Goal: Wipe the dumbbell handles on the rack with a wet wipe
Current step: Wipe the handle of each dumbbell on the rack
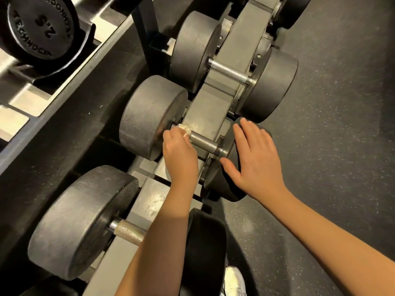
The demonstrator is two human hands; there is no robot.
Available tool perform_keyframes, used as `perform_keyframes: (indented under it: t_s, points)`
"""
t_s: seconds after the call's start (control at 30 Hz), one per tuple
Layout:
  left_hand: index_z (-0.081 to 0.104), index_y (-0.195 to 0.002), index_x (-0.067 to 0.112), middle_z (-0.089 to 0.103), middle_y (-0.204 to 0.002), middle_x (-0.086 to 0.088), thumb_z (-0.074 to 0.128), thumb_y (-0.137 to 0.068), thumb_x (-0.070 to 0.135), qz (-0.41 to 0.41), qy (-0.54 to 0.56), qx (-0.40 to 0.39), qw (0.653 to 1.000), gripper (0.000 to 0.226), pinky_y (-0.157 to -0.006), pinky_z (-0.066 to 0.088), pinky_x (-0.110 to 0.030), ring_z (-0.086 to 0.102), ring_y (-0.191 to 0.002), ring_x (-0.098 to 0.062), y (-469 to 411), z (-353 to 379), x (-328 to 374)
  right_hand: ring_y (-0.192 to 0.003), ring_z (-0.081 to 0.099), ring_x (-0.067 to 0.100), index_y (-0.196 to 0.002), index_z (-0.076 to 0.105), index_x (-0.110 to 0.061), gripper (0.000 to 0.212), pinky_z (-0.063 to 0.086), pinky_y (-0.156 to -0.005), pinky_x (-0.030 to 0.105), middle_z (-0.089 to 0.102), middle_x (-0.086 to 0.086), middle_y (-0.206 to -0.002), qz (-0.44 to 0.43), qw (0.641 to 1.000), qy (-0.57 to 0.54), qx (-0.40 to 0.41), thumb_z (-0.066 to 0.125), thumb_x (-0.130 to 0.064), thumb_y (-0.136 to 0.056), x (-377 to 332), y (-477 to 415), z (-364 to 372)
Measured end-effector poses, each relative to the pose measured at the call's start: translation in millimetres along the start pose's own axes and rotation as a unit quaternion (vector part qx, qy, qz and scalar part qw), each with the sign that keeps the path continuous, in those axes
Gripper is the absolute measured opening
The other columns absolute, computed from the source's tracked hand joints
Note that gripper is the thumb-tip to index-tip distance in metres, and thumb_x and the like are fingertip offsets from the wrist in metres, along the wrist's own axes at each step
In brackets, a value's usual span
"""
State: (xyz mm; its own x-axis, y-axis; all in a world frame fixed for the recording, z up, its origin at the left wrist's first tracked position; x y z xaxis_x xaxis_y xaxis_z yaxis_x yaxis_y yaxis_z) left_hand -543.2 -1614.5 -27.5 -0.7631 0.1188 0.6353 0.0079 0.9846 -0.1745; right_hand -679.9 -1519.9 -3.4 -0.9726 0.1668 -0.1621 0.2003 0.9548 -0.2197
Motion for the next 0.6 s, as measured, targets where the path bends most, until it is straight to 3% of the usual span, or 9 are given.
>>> perform_keyframes:
  t_s: [0.07, 0.13, 0.2, 0.37, 0.5, 0.6]
  points:
    - [0.060, -0.101, 0.003, 0.055, -0.102, -0.011, 0.056, -0.094, 0.007, 0.032, 0.000, -0.056, 0.998, 0.009, -0.070, 0.034, -0.020, 0.051, -0.083, -0.016, 5.7, 5.6, 6.7, -0.134, 0.036, 0.032, -0.140, 0.042, 0.000, 0.073, 0.030, -0.109, 0.049, 0.039, 0.020, -0.146, 0.000, 1.000, -0.001, -0.002, 0.040, -0.053, -0.089, -0.2, -0.1, 0.3]
    - [0.061, -0.095, 0.003, 0.057, -0.095, -0.013, 0.063, -0.088, 0.001, 0.142, -0.026, -0.117, 0.983, 0.007, -0.065, 0.036, -0.024, 0.056, -0.078, -0.022, 16.9, 13.5, 16.8, -0.134, 0.037, 0.033, -0.139, 0.043, 0.000, 0.073, 0.031, -0.109, 0.049, 0.040, 0.021, -0.145, 0.000, 1.000, -0.003, -0.002, 0.040, -0.053, -0.089, 0.3, -0.2, 0.7]
    - [0.060, -0.088, 0.003, 0.058, -0.086, -0.014, 0.068, -0.078, -0.006, 0.203, -0.064, -0.130, 0.968, 0.016, -0.060, 0.035, -0.026, 0.057, -0.072, -0.027, 20.9, 17.3, 17.8, -0.134, 0.036, 0.033, -0.139, 0.042, 0.000, 0.073, 0.031, -0.109, 0.050, 0.039, 0.021, -0.146, -0.001, 1.000, -0.005, -0.006, 0.040, -0.053, -0.089, 0.2, -0.7, 0.6]
    - [0.059, -0.096, 0.004, 0.056, -0.097, -0.011, 0.057, -0.092, 0.006, 0.101, -0.036, -0.081, 0.991, 0.005, -0.069, 0.036, -0.026, 0.055, -0.085, -0.024, 1.1, 4.0, 5.7, -0.135, 0.035, 0.031, -0.139, 0.041, -0.002, 0.072, 0.029, -0.110, 0.047, 0.039, 0.019, -0.146, 0.001, 1.000, -0.004, -0.007, 0.039, -0.053, -0.089, 0.5, -0.2, 0.9]
    - [0.057, -0.097, 0.006, 0.057, -0.100, -0.013, 0.057, -0.090, 0.003, 0.186, -0.074, -0.199, 0.959, 0.008, -0.067, 0.038, -0.031, 0.056, -0.087, -0.029, 10.5, 18.9, 17.8, -0.136, 0.034, 0.031, -0.139, 0.041, -0.002, 0.072, 0.029, -0.110, 0.047, 0.038, 0.019, -0.146, 0.002, 1.000, -0.001, -0.014, 0.037, -0.053, -0.089, -0.8, -0.3, 0.3]
    - [0.056, -0.099, 0.007, 0.057, -0.104, -0.012, 0.057, -0.089, 0.001, 0.177, -0.080, -0.238, 0.952, 0.011, -0.067, 0.038, -0.031, 0.057, -0.090, -0.029, 10.6, 20.1, 19.7, -0.137, 0.032, 0.031, -0.140, 0.040, -0.002, 0.071, 0.027, -0.111, 0.046, 0.037, 0.019, -0.147, 0.003, 1.000, 0.003, -0.026, 0.034, -0.053, -0.090, -0.8, -0.6, -0.5]
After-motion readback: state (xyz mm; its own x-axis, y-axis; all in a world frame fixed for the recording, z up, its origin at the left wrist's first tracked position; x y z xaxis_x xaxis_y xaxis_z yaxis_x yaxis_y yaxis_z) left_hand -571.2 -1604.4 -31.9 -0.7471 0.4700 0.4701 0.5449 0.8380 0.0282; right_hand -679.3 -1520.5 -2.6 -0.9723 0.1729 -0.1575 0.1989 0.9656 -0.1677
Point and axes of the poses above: each hand's wrist, its own y-axis away from the middle knuckle, its own z-axis out of the palm, x = y × z, the point moved 5 cm from there along -y, towards the middle knuckle
